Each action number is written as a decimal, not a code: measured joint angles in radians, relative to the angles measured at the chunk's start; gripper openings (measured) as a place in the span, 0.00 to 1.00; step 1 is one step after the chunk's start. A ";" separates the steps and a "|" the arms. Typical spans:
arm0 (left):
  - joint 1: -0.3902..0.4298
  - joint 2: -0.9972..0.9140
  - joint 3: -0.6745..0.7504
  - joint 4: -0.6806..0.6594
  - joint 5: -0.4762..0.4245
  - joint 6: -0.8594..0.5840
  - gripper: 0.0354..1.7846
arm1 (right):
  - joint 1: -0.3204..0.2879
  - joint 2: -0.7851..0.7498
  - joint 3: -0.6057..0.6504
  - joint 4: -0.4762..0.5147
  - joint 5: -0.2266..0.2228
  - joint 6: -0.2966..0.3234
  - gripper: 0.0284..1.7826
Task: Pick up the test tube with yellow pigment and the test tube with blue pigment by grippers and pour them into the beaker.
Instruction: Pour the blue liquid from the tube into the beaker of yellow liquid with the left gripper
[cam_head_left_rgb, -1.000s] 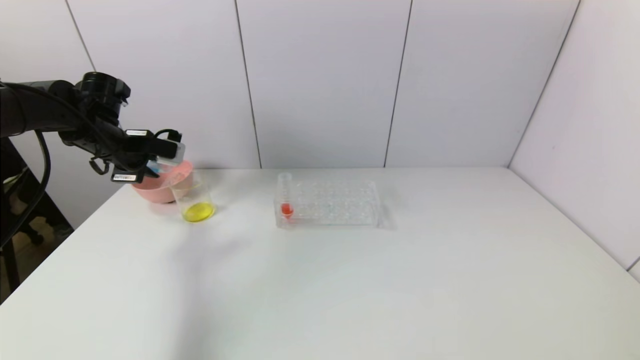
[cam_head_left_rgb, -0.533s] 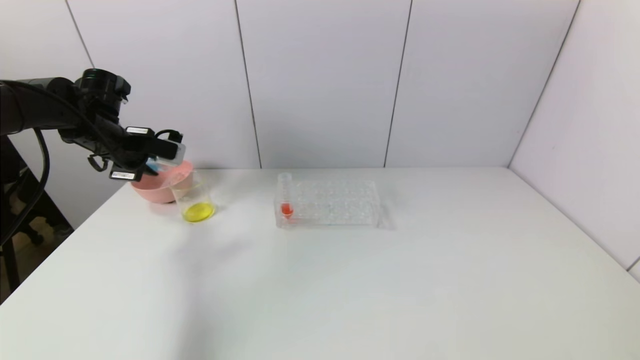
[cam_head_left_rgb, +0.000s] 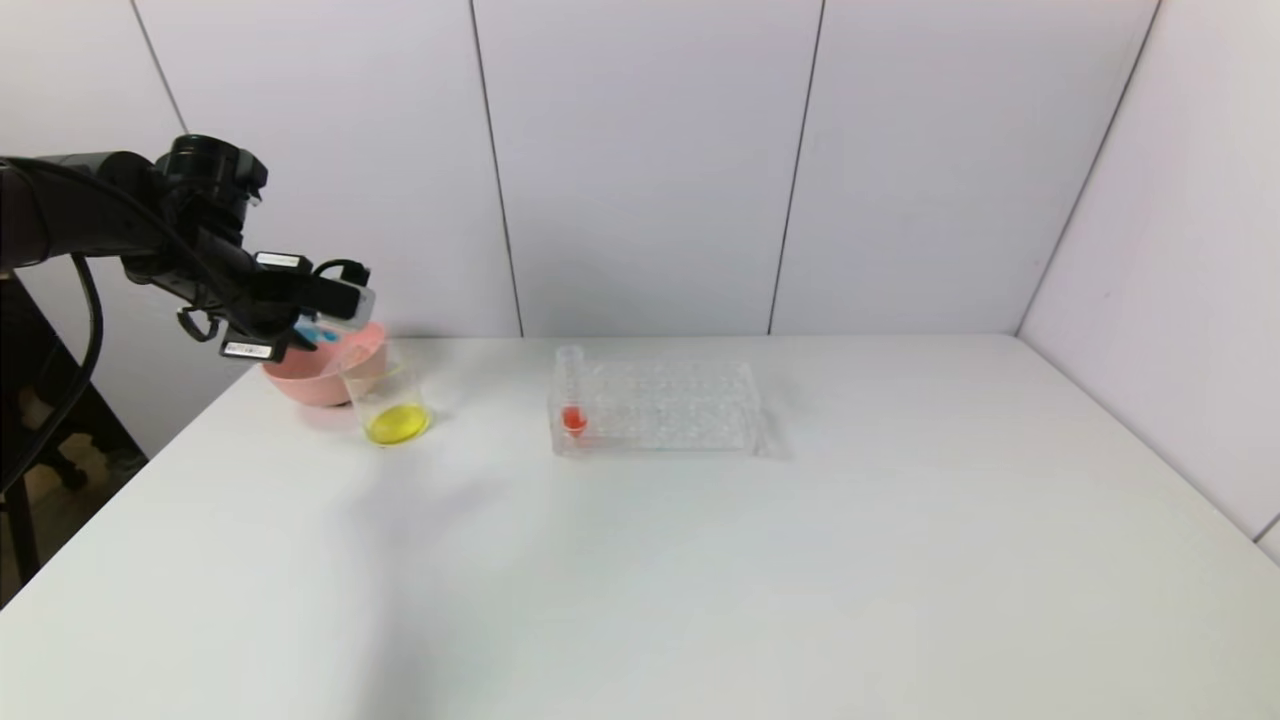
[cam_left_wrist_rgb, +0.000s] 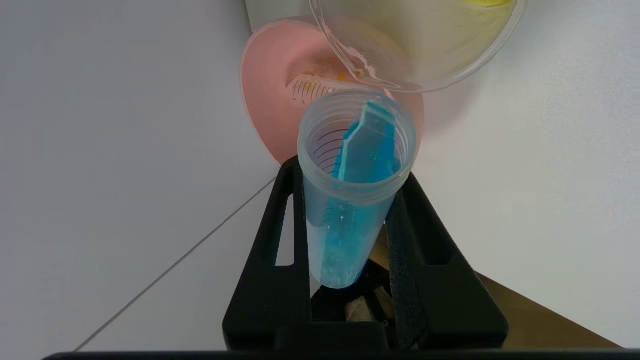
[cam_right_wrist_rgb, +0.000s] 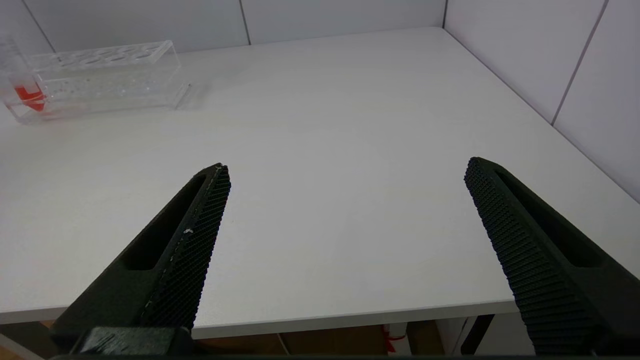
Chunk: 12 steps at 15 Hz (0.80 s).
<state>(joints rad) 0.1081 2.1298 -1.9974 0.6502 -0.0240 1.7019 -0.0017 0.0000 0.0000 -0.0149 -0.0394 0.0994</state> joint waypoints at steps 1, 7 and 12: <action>0.000 -0.001 -0.002 0.015 0.006 -0.001 0.24 | 0.000 0.000 0.000 0.000 0.000 0.000 0.96; -0.014 -0.003 -0.009 0.062 0.046 -0.035 0.24 | 0.000 0.000 0.000 0.000 0.000 0.000 0.96; -0.026 -0.004 -0.009 0.062 0.088 -0.035 0.24 | 0.000 0.000 0.000 0.000 0.000 0.000 0.96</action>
<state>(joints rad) 0.0821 2.1253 -2.0066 0.7123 0.0643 1.6672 -0.0017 0.0000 0.0000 -0.0149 -0.0398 0.0989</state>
